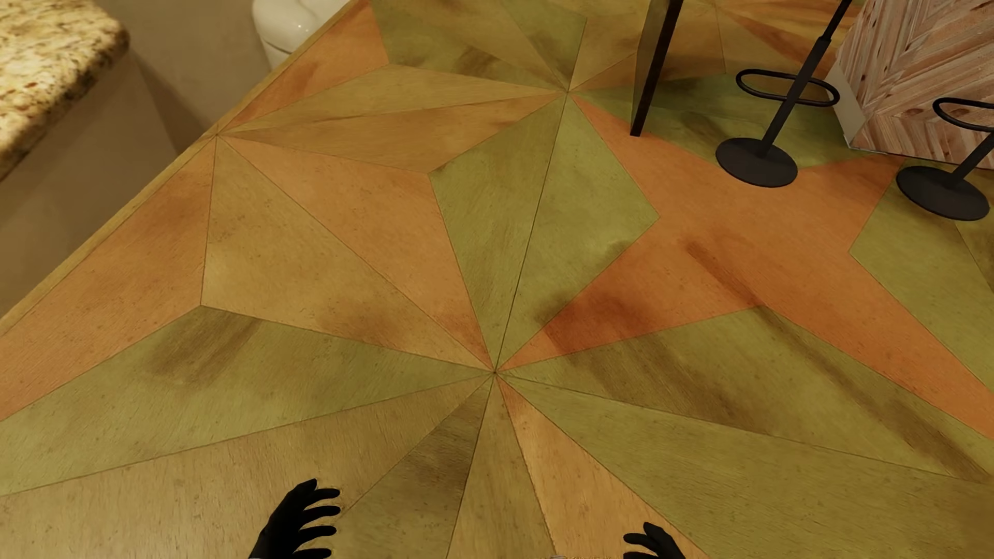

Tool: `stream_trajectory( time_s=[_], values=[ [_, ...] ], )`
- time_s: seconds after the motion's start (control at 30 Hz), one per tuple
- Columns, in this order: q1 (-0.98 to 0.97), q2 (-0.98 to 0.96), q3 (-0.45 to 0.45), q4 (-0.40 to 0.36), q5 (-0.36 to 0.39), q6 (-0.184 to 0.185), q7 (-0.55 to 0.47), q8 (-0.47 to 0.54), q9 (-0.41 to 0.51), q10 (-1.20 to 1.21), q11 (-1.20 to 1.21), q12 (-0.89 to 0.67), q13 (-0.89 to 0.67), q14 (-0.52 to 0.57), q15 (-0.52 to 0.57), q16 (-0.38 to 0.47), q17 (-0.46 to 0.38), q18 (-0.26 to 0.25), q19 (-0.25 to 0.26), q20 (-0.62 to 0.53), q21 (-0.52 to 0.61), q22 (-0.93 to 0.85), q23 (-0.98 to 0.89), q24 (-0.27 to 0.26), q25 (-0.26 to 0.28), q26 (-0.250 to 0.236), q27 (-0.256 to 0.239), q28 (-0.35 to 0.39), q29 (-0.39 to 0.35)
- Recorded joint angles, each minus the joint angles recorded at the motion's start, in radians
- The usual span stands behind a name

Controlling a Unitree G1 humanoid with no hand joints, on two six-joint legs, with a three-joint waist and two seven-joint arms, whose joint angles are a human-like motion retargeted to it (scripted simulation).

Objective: Face back

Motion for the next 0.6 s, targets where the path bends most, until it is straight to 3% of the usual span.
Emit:
stream_trajectory(
  time_s=[0.07, 0.13, 0.2, 0.27, 0.37, 0.43, 0.57, 0.6],
  values=[
    [0.024, 0.022, -0.017, -0.003, -0.002, 0.011, 0.004, 0.001, 0.006, -0.037, -0.028, 0.008, 0.008, 0.016, 0.001, 0.001, -0.002, 0.006, -0.02, 0.004, -0.013, 0.001, 0.006, 0.032, 0.011, 0.007, -0.026, 0.005, 0.0],
    [0.022, 0.013, -0.031, -0.002, -0.001, 0.011, 0.006, 0.001, -0.004, -0.05, -0.027, 0.005, -0.008, 0.028, -0.019, -0.001, 0.001, 0.006, -0.04, 0.005, -0.026, 0.004, 0.011, 0.038, -0.01, 0.004, -0.011, 0.016, 0.002],
    [0.018, 0.015, -0.016, -0.001, 0.006, 0.01, 0.007, 0.013, -0.012, -0.042, -0.035, 0.0, 0.004, 0.024, 0.004, 0.006, 0.009, 0.005, -0.021, -0.013, -0.032, -0.001, 0.02, 0.054, -0.041, -0.008, 0.016, 0.013, 0.014],
    [0.016, 0.025, -0.049, 0.006, 0.01, 0.022, 0.002, 0.005, -0.018, -0.039, -0.052, 0.013, 0.012, 0.021, 0.001, -0.011, 0.008, 0.006, 0.001, -0.002, 0.016, 0.013, 0.019, 0.083, -0.033, -0.016, 0.037, -0.004, 0.031],
    [0.035, -0.004, -0.035, -0.007, -0.008, -0.016, 0.005, -0.011, -0.013, -0.063, 0.039, -0.016, 0.025, 0.028, -0.118, 0.041, 0.012, 0.004, -0.145, 0.026, -0.038, 0.026, 0.008, 0.079, -0.036, -0.022, 0.059, -0.057, 0.067],
    [0.013, -0.005, -0.007, -0.013, -0.018, -0.018, 0.006, 0.002, -0.007, -0.014, 0.021, 0.005, -0.011, -0.003, -0.013, -0.004, 0.005, 0.006, 0.004, -0.013, -0.016, 0.014, 0.016, 0.078, -0.067, -0.02, 0.05, -0.048, 0.057],
    [0.022, 0.01, -0.017, -0.006, -0.01, -0.007, 0.009, 0.004, 0.031, -0.017, 0.001, -0.016, -0.014, 0.004, -0.006, -0.002, 0.02, 0.003, 0.003, -0.008, -0.004, -0.015, -0.004, 0.071, -0.037, 0.007, 0.011, -0.051, 0.042],
    [0.02, 0.003, -0.026, -0.004, -0.008, 0.002, 0.011, 0.005, 0.03, -0.016, 0.007, -0.018, 0.0, -0.007, -0.01, -0.01, 0.018, 0.005, 0.005, -0.006, -0.007, -0.012, 0.002, 0.078, -0.037, -0.006, 0.003, -0.043, 0.037]
  ],
)
